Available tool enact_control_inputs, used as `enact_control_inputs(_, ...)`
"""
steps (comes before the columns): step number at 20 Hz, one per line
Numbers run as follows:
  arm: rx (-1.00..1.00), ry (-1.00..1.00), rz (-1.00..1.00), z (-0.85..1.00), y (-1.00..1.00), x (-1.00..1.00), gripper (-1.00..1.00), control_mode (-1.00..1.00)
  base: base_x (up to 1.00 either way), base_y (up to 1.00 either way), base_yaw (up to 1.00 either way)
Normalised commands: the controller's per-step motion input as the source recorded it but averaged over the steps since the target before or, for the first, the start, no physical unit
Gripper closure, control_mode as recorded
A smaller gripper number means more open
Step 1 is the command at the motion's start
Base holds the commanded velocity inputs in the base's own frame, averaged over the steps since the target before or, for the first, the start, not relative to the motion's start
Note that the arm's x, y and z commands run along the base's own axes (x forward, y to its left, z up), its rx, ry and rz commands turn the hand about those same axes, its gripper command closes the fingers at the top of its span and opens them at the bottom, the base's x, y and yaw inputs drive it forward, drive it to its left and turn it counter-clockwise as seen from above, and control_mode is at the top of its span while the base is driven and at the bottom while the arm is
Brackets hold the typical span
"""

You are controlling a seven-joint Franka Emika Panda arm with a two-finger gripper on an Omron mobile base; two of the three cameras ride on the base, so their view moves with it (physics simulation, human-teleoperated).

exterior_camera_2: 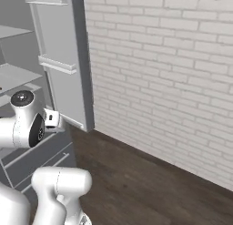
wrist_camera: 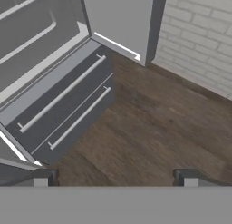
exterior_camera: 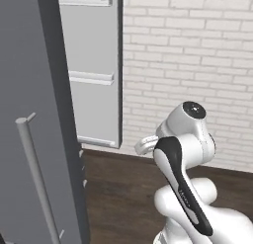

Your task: Place one corn and one chicken drumstick in each tupperware on the nearby counter, to pack two identical lunches.

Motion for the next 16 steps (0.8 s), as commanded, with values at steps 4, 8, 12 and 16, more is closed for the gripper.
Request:
enact_control_inputs(4, 0.00, 0.00, 0.00, 0.00, 0.00, 0.00, -1.00, 1.00, -0.31, -0.90, 0.15)
enact_control_inputs(8, 0.00, 0.00, 0.00, 0.00, 0.00, 0.00, -1.00, 1.00, 0.26, -0.59, 0.17)
enact_control_inputs(12, 0.00, 0.00, 0.00, 0.00, 0.00, 0.00, -1.00, 1.00, 0.78, -0.42, -0.14)
enact_control_inputs(16, 0.00, 0.00, 0.00, 0.00, 0.00, 0.00, -1.00, 1.00, 0.05, -0.54, -0.39)
